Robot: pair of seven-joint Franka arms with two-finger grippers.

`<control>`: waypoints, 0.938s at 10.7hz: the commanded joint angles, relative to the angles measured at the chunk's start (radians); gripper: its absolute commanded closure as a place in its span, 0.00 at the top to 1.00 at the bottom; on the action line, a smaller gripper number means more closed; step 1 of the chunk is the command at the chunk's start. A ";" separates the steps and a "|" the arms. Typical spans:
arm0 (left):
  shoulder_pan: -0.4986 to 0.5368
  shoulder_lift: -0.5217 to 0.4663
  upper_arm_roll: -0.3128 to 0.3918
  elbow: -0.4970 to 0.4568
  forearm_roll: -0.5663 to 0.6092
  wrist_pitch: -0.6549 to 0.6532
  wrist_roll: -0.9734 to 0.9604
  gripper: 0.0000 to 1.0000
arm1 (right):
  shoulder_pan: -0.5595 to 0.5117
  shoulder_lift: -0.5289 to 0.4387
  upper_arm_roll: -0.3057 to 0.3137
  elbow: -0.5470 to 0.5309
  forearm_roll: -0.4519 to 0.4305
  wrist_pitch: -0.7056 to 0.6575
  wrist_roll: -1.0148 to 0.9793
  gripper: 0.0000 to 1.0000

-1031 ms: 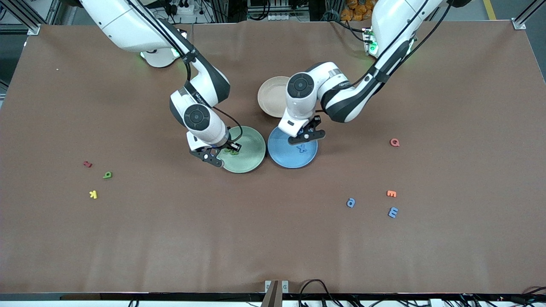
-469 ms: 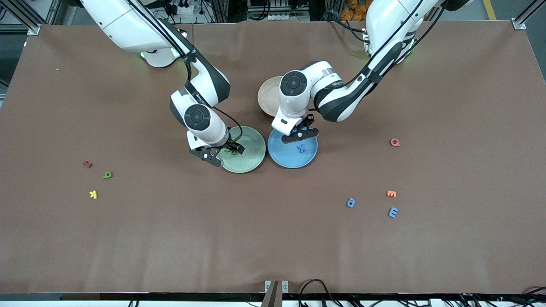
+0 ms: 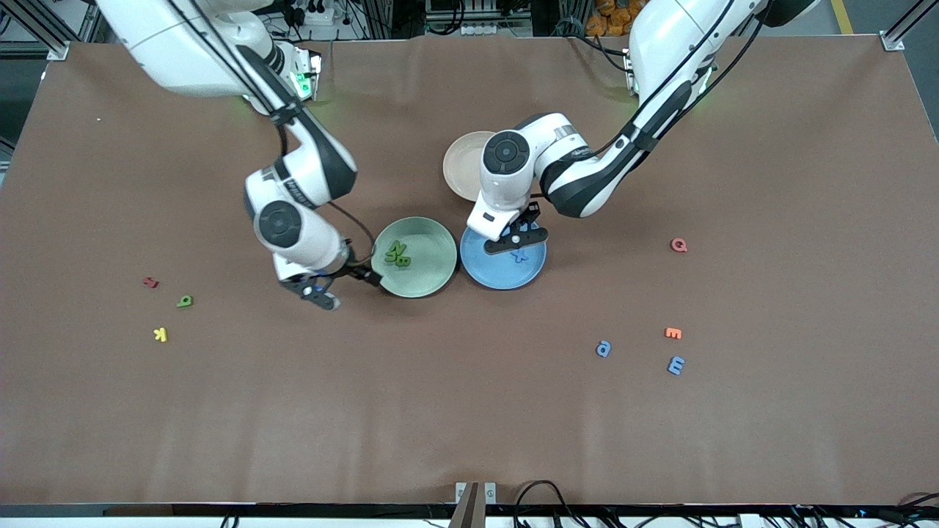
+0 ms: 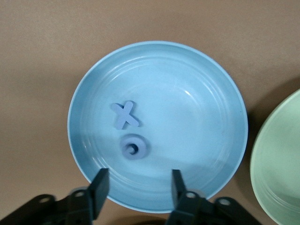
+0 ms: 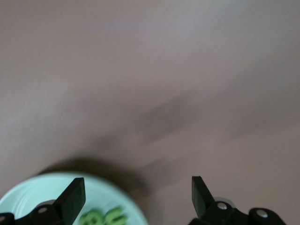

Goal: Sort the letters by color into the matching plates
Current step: 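Move the right gripper to the green b while the left gripper reaches the blue 3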

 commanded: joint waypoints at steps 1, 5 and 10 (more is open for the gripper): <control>0.007 0.003 0.001 0.021 0.020 -0.015 -0.015 0.77 | -0.143 -0.023 0.009 -0.016 -0.001 -0.022 -0.137 1.00; 0.076 -0.003 0.007 0.028 0.048 -0.024 0.075 0.76 | -0.295 -0.004 -0.017 -0.015 -0.111 -0.021 -0.208 1.00; 0.200 -0.006 0.030 0.048 0.068 -0.024 0.297 0.75 | -0.456 0.037 -0.015 -0.007 -0.290 -0.014 -0.259 1.00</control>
